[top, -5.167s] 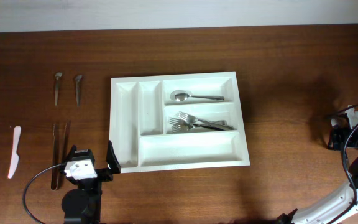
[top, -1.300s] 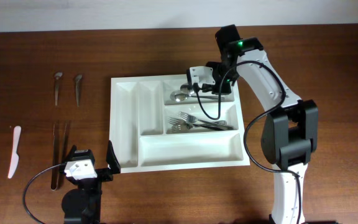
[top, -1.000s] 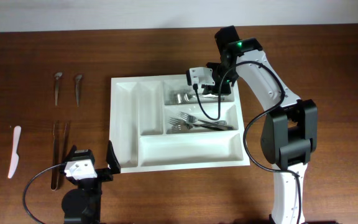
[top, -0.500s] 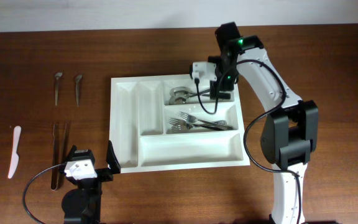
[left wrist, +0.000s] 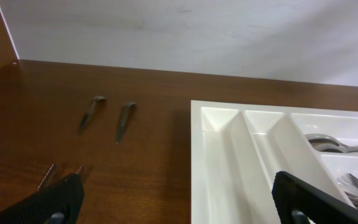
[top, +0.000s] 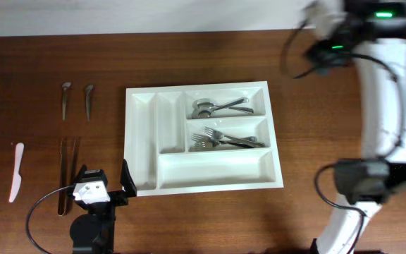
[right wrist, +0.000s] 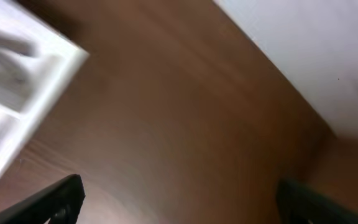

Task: Pack container
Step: 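Open the right gripper and withdraw it to the right, then move the left gripper over the metal tongs at the left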

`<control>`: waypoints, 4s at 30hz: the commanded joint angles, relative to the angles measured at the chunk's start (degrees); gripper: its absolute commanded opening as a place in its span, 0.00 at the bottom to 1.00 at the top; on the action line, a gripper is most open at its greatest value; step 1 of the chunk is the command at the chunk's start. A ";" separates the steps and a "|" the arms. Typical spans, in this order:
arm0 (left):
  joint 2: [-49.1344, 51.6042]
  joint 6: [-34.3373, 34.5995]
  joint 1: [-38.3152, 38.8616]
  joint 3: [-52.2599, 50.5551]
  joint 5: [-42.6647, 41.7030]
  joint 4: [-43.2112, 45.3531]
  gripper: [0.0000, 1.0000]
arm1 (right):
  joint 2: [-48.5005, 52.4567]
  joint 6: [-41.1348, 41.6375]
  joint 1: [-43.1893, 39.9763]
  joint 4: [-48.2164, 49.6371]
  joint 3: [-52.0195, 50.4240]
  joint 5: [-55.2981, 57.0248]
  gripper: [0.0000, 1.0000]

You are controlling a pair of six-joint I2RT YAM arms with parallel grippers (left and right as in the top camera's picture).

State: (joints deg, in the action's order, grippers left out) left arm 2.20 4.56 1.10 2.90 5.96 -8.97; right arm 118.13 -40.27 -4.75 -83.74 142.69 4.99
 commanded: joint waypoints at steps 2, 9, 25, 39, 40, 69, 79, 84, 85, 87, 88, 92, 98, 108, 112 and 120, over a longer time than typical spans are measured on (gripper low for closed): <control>-0.15 0.11 0.22 -0.28 -0.61 0.15 0.99 | -5.77 9.42 -7.32 -4.39 2.08 1.73 0.99; -0.15 0.13 0.22 -0.28 -0.61 0.15 0.99 | -9.29 19.76 -17.57 -13.60 1.44 1.46 0.99; -0.15 0.11 0.22 -0.28 -0.61 0.15 0.99 | -9.33 15.65 -34.12 -8.35 -25.42 -10.32 0.99; -0.15 0.13 0.22 -0.28 -0.61 0.15 0.99 | -8.94 17.35 -34.75 12.90 -42.21 -6.25 0.98; -0.15 0.11 0.22 -0.28 -0.61 0.15 0.99 | -8.94 17.42 -34.75 13.40 -42.21 -6.32 0.99; -0.17 0.15 0.22 -0.28 -4.42 2.67 0.99 | -8.92 17.40 -34.64 13.73 -42.21 -7.98 0.99; 5.84 0.11 0.22 20.50 0.87 -23.39 0.99 | -8.92 17.40 -34.64 13.75 -42.21 -7.98 0.99; 20.39 0.07 0.22 40.17 5.64 -36.98 0.99 | -8.92 17.40 -34.64 13.75 -42.21 -7.98 0.99; 23.65 -0.31 0.22 43.78 5.97 -39.32 0.99 | -8.92 17.40 -34.64 13.73 -42.21 -7.98 0.99; 31.87 -2.62 0.20 52.13 6.05 -45.77 0.99 | -8.92 17.40 -34.64 13.73 -42.21 -7.98 0.99; 36.35 -3.39 0.11 56.30 6.62 -49.66 0.99 | -8.92 17.40 -34.64 13.73 -42.21 -7.98 0.99; 53.22 -5.01 -1.70 70.79 9.92 -65.18 0.99 | -8.92 17.40 -34.64 13.73 -42.21 -7.98 0.99; 71.63 -10.29 -2.19 81.83 11.02 -71.60 0.99 | -8.92 17.40 -34.64 13.77 -42.21 -7.98 0.99; 81.64 -12.76 -6.82 82.05 5.38 -71.65 0.99 | -8.92 17.40 -34.64 13.77 -42.21 -7.98 0.98; 80.48 -22.25 -14.58 82.05 -8.04 -66.84 0.99 | -8.92 17.40 -34.64 13.75 -42.21 -7.98 0.99; 80.39 -26.27 -29.90 81.57 -8.44 -66.45 0.99 | -8.92 17.40 -34.64 13.77 -42.21 -7.98 0.99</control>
State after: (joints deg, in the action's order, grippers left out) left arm 84.01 -18.17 -25.91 83.96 0.40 -75.77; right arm 109.34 -23.68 -39.33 -70.15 100.68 -2.68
